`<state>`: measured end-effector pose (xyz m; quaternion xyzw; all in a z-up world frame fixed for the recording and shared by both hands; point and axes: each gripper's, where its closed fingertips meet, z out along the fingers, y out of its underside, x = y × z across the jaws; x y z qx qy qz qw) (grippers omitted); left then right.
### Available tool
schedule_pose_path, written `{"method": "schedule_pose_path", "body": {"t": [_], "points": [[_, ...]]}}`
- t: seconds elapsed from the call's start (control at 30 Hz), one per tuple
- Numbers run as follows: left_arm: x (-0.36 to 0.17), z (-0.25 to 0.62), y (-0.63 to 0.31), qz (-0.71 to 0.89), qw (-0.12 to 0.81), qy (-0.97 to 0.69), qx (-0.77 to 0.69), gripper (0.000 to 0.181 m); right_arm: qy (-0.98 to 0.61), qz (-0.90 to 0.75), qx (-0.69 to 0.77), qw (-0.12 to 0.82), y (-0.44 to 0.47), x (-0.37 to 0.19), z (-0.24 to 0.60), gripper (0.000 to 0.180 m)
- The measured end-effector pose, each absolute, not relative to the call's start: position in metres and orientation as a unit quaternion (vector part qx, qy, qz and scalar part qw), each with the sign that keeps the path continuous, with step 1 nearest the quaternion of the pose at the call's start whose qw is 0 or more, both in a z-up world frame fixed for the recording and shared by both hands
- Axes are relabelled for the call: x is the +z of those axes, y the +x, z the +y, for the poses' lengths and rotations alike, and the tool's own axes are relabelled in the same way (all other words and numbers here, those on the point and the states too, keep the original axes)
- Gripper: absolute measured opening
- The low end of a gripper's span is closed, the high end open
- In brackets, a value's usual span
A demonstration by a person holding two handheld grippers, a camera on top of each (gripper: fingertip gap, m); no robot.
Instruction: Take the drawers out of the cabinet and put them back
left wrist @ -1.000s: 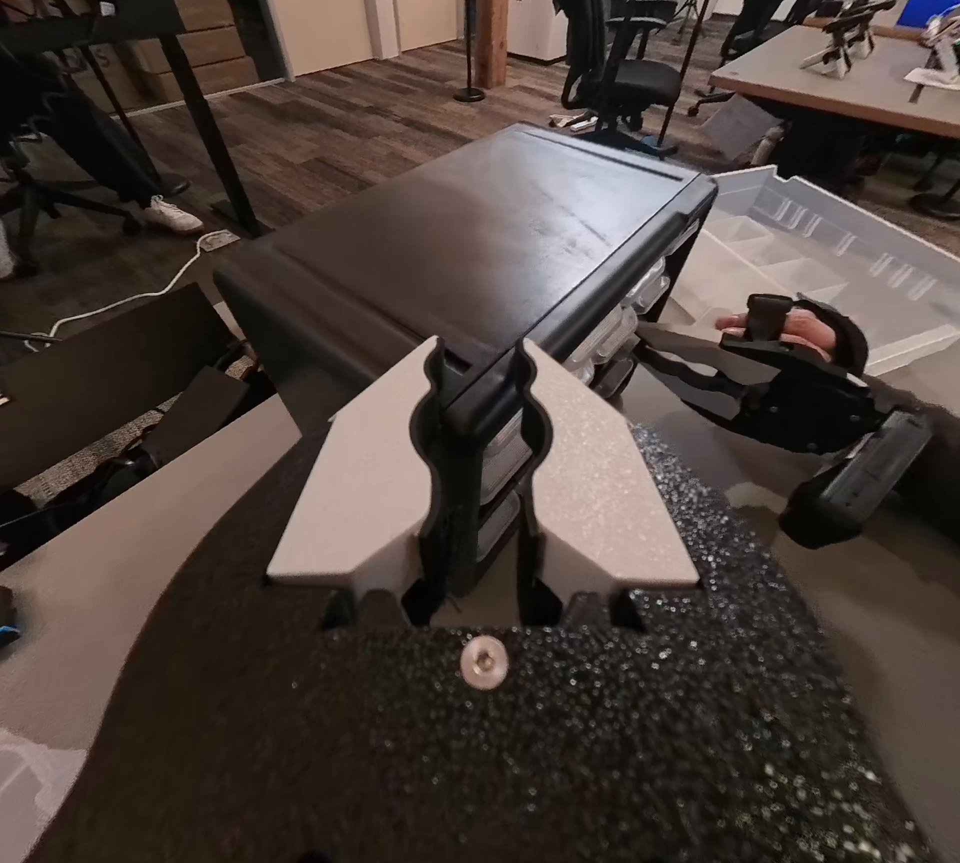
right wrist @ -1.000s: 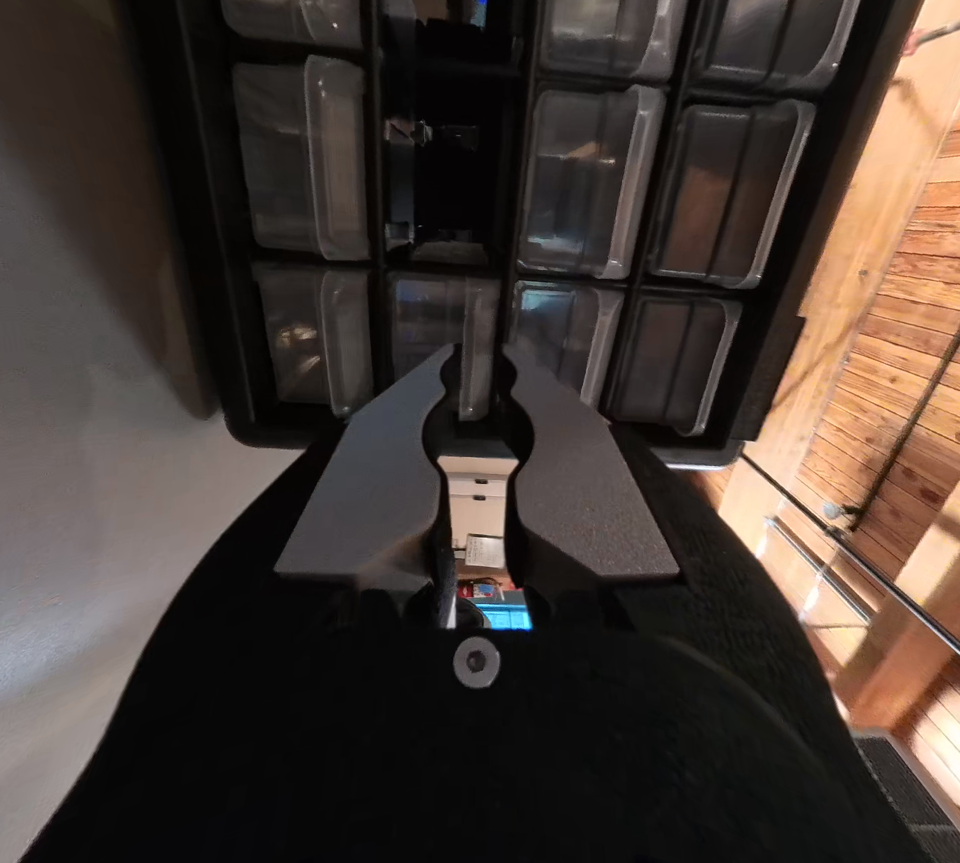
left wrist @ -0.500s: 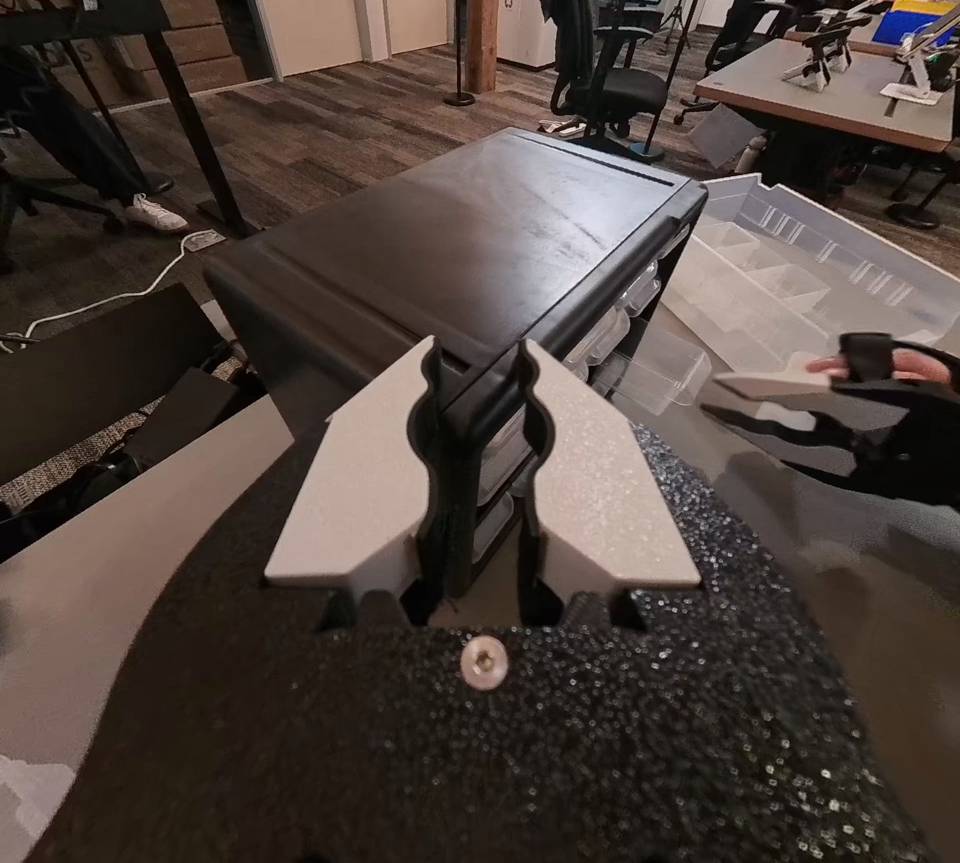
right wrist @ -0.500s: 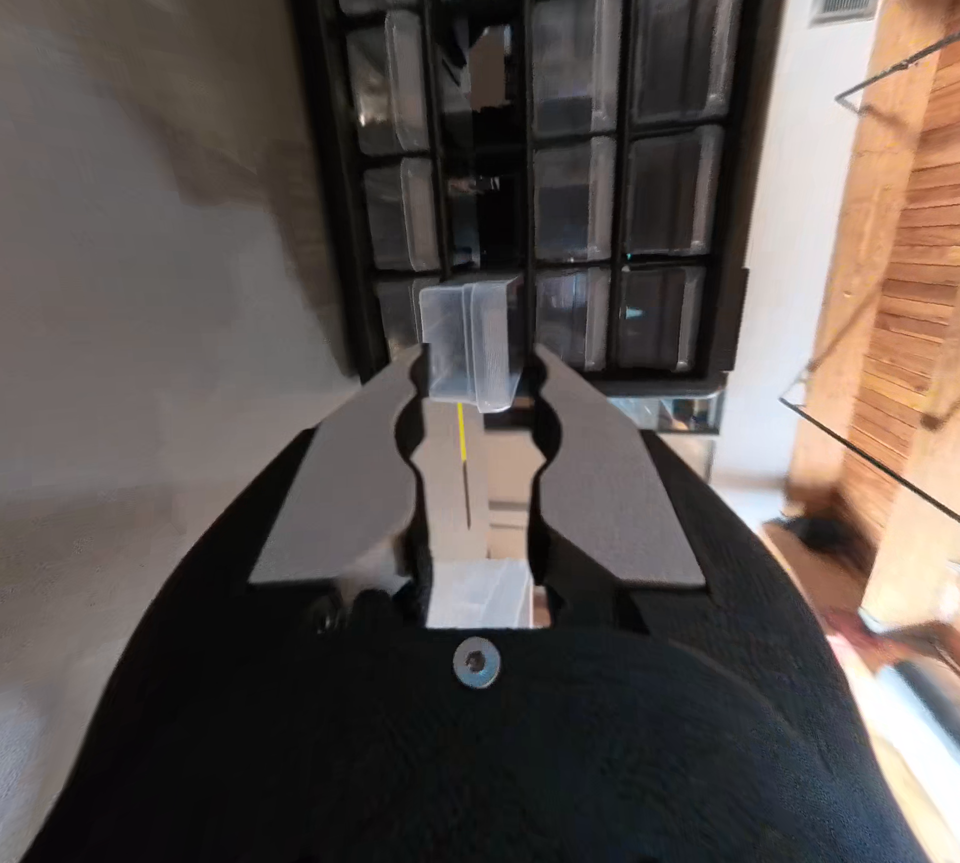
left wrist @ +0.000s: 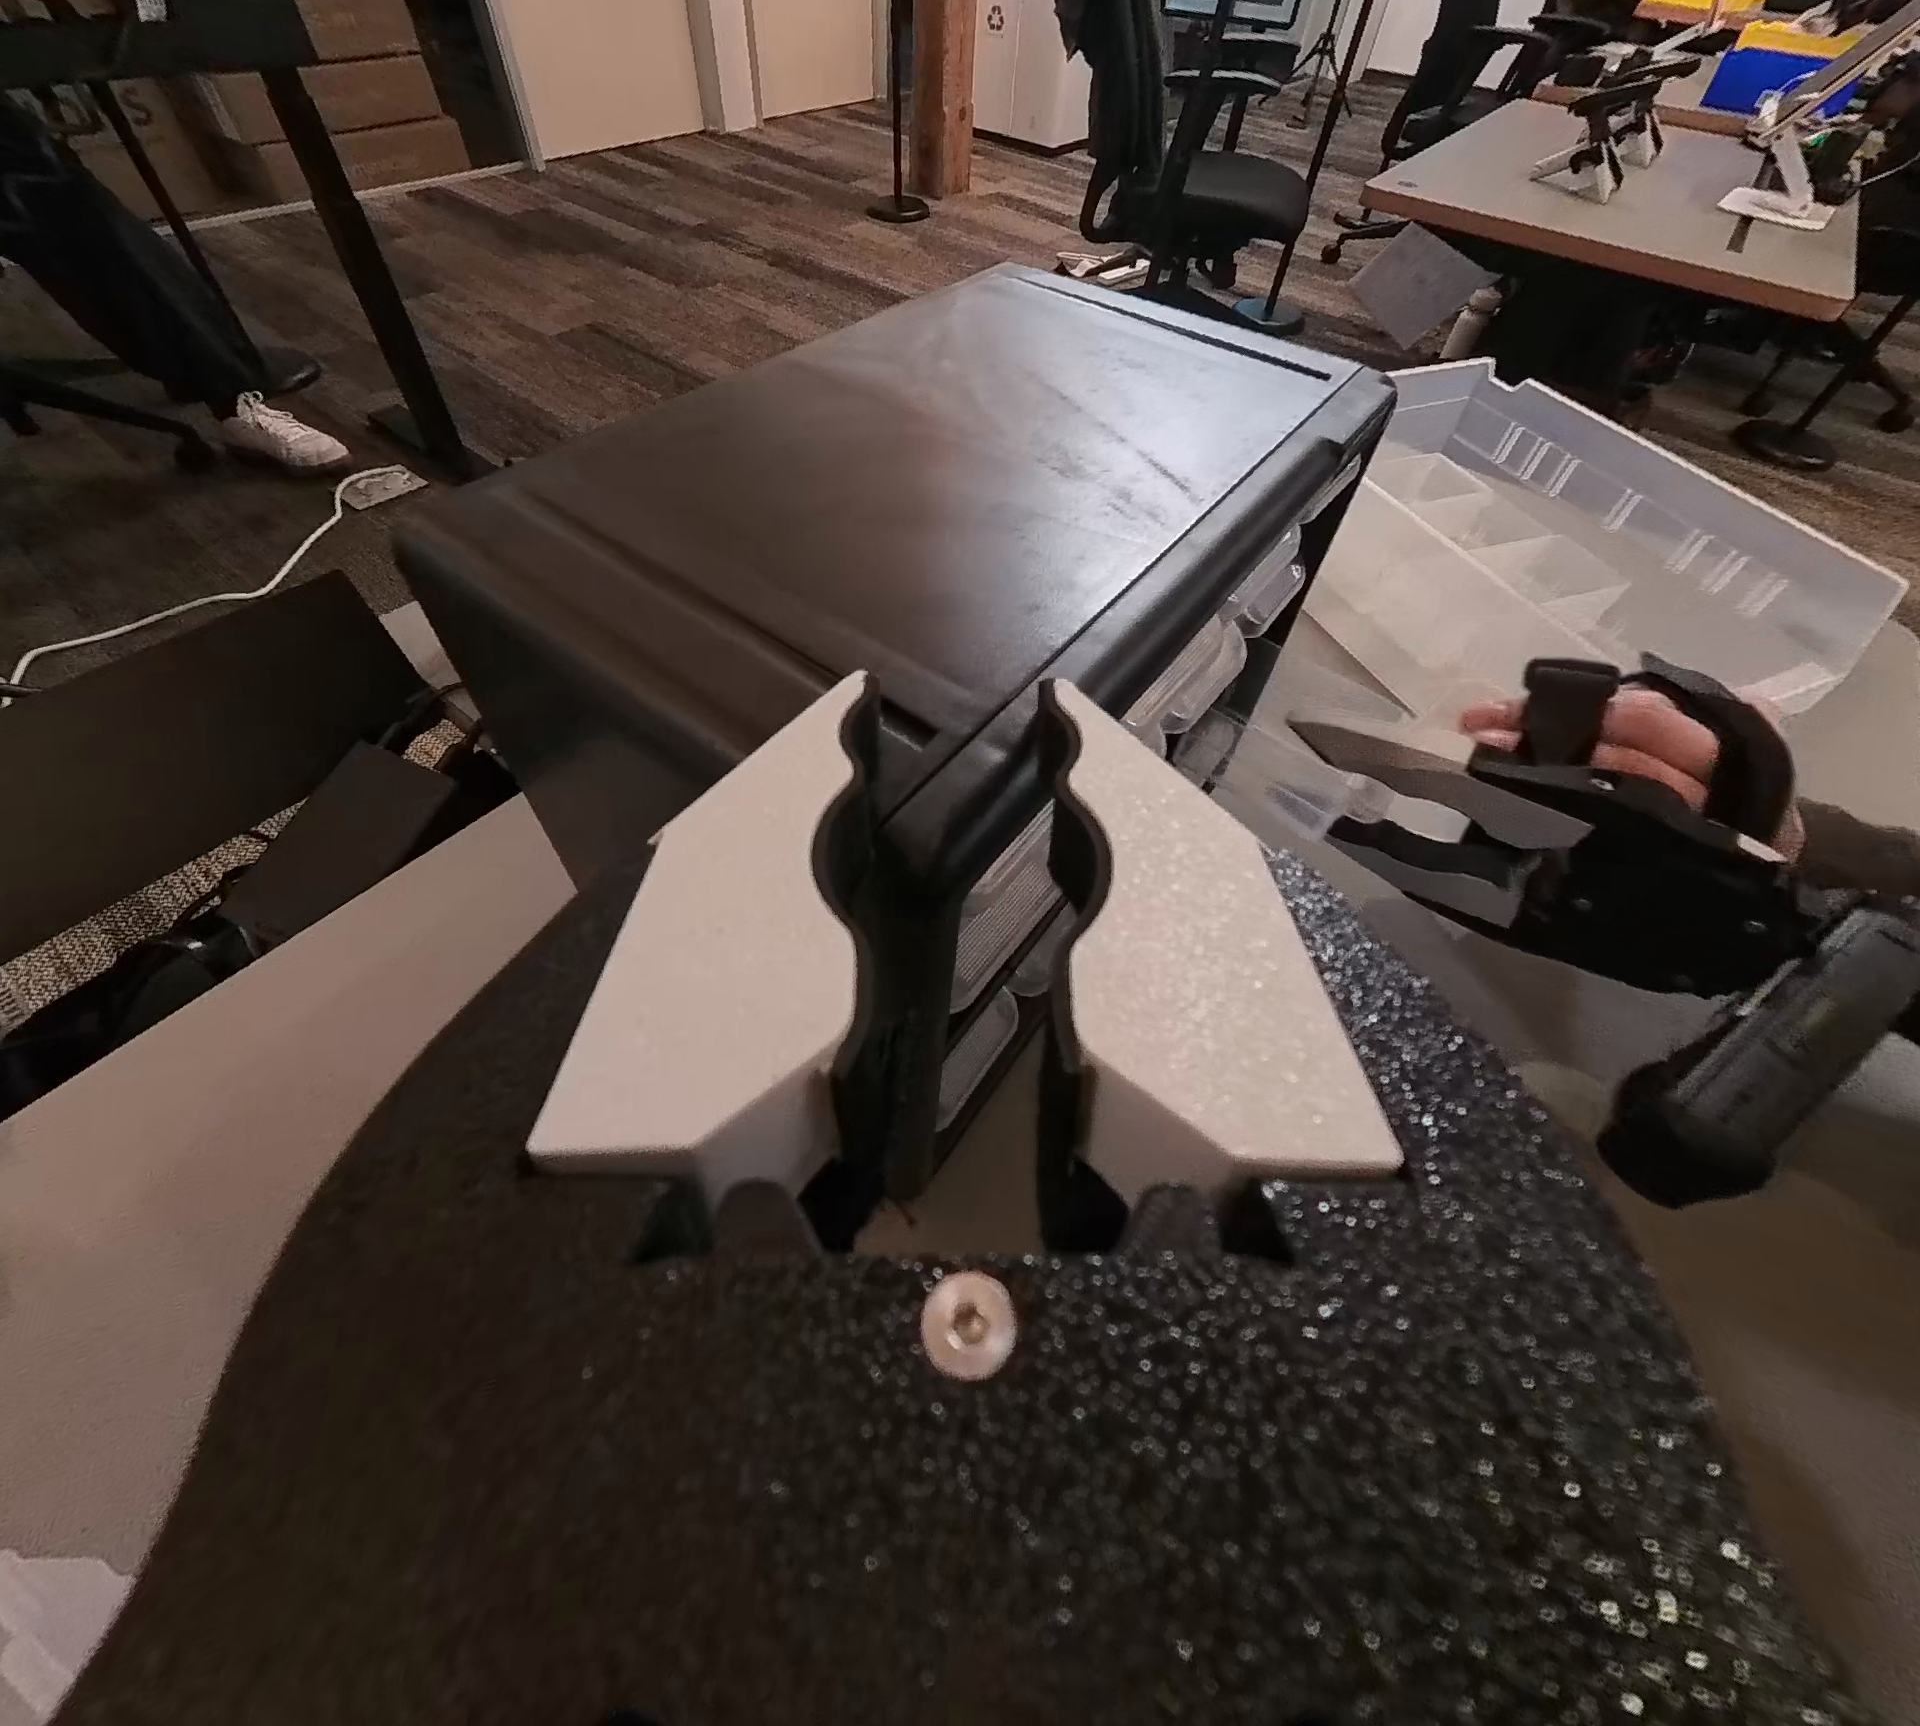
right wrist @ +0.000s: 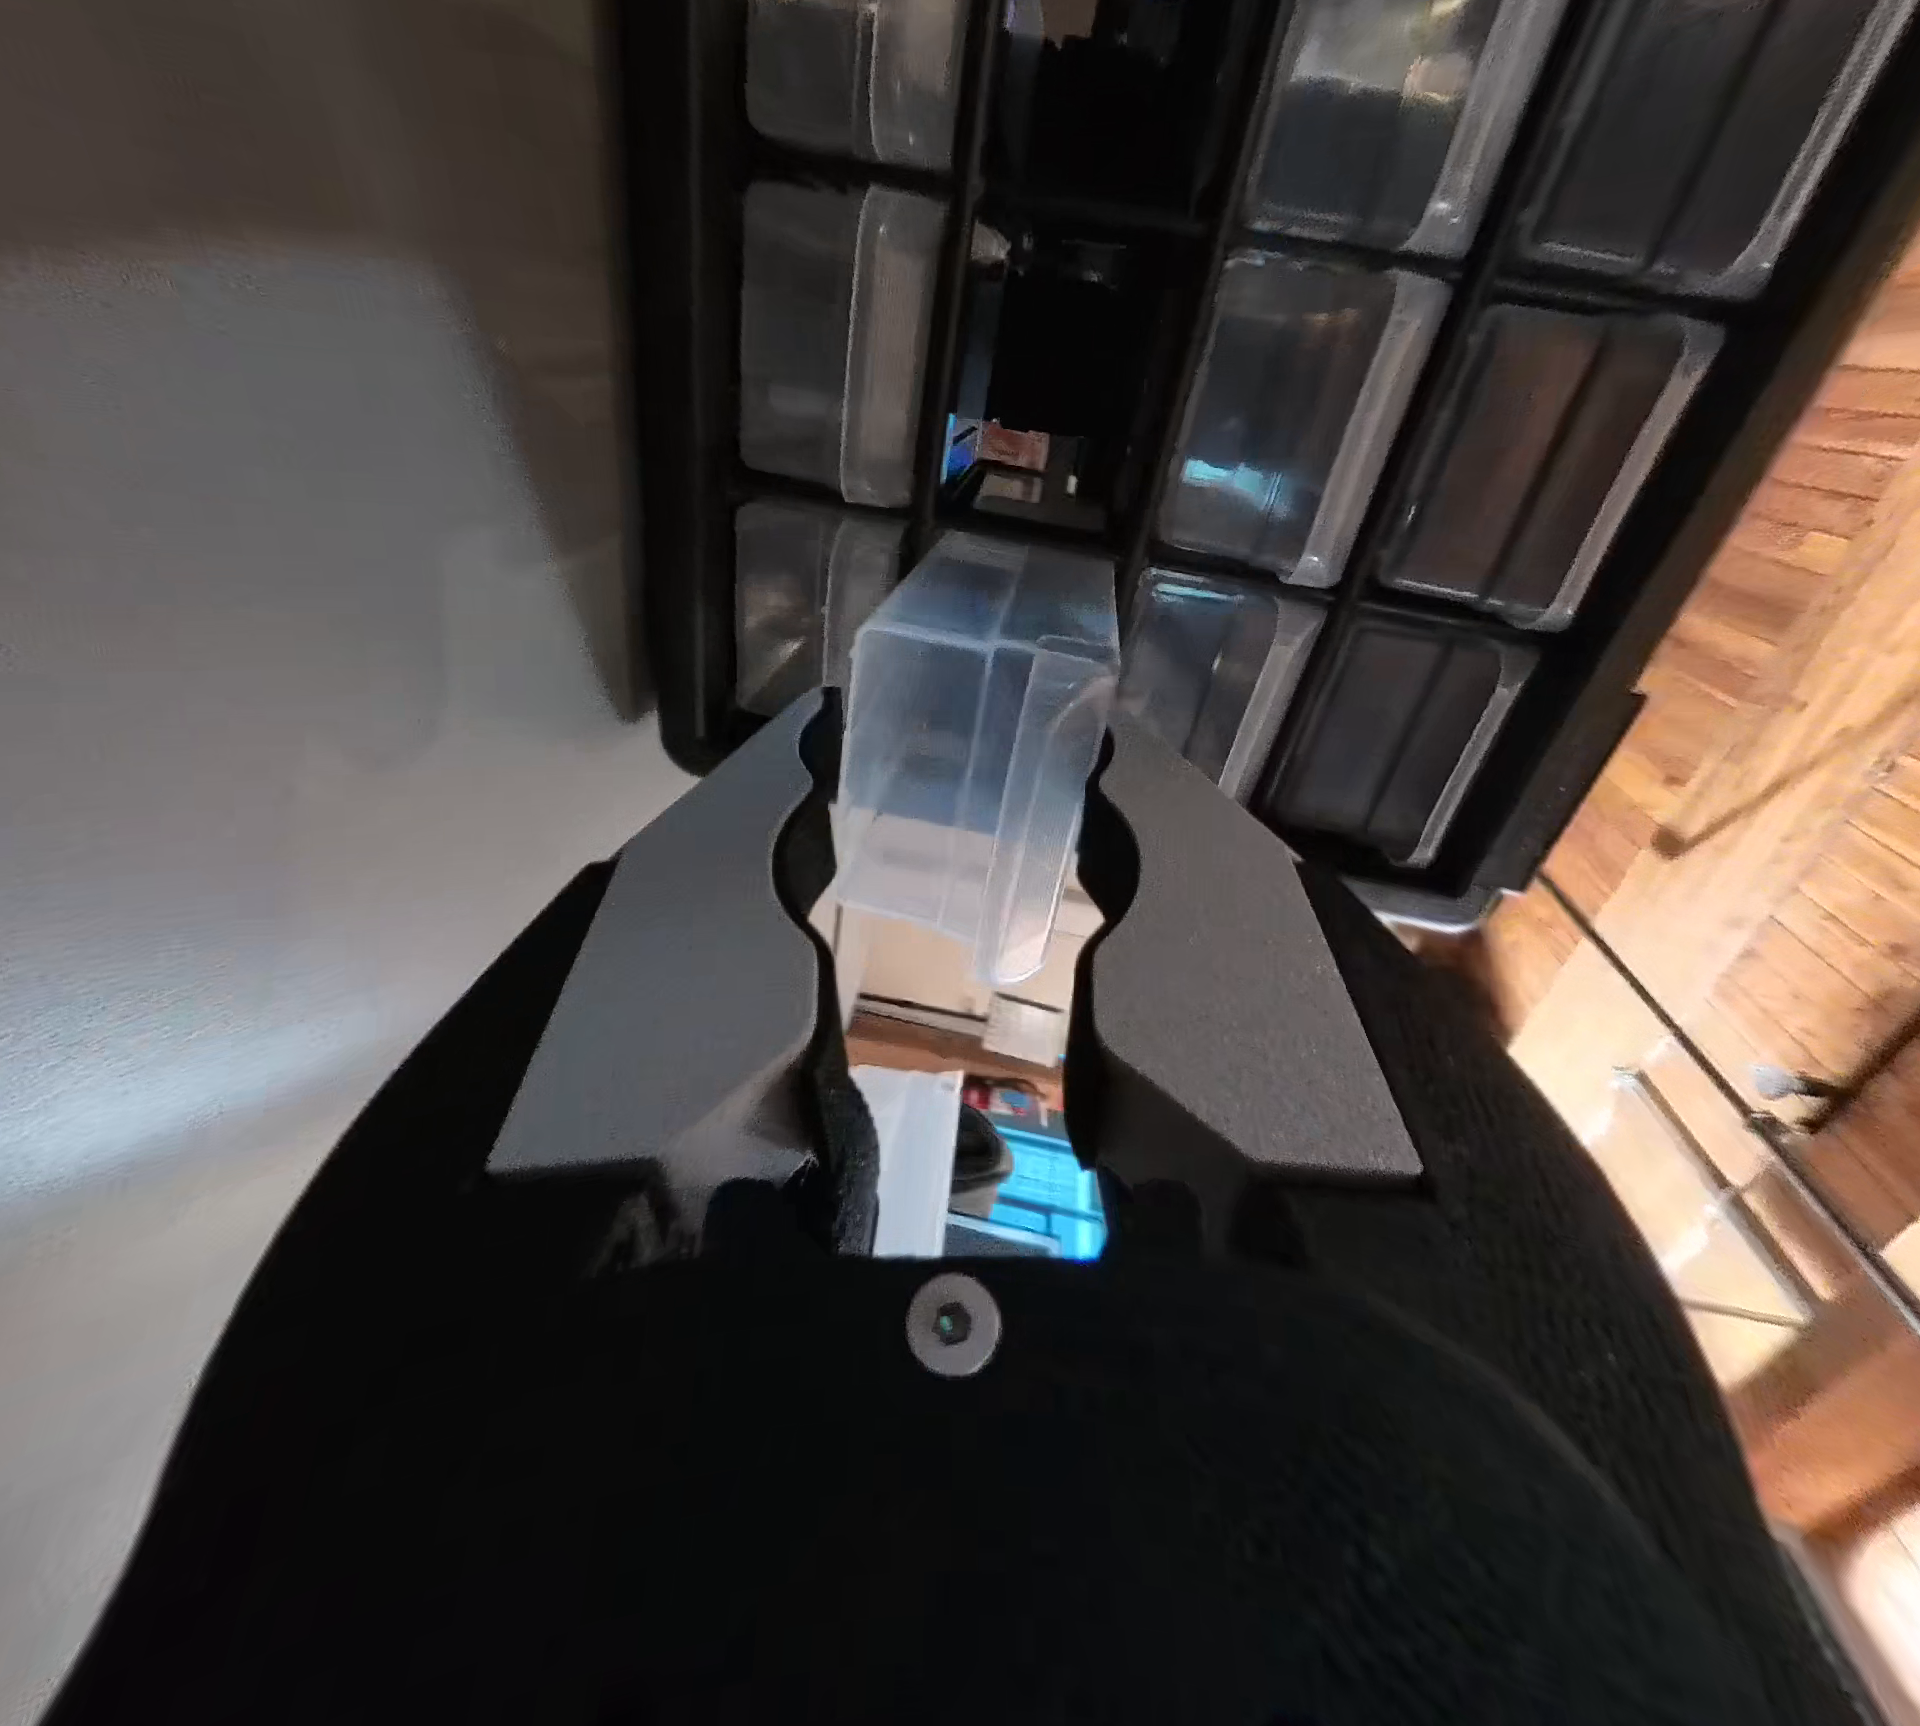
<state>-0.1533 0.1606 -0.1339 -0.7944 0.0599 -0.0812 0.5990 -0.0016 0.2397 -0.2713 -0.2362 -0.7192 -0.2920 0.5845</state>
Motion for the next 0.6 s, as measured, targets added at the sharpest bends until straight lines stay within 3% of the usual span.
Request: {"method": "schedule_pose_path", "body": {"t": [0.3,0.47,0.6], "points": [[-0.133,0.160,-0.153,0.060,0.603,-0.789,-0.097,0.027,-0.256,-0.761,-0.226,0.551,0.031,-0.268,0.186,0.043],[-0.133,0.160,-0.153,0.059,0.604,-0.788,-0.103,0.027,-0.341,-0.790,-0.105,0.499,0.042,-0.265,0.167,0.043],[-0.133,0.160,-0.153,0.061,0.603,-0.789,-0.101,0.027,-0.430,-0.767,-0.005,0.477,0.054,-0.230,0.162,0.042]]}}
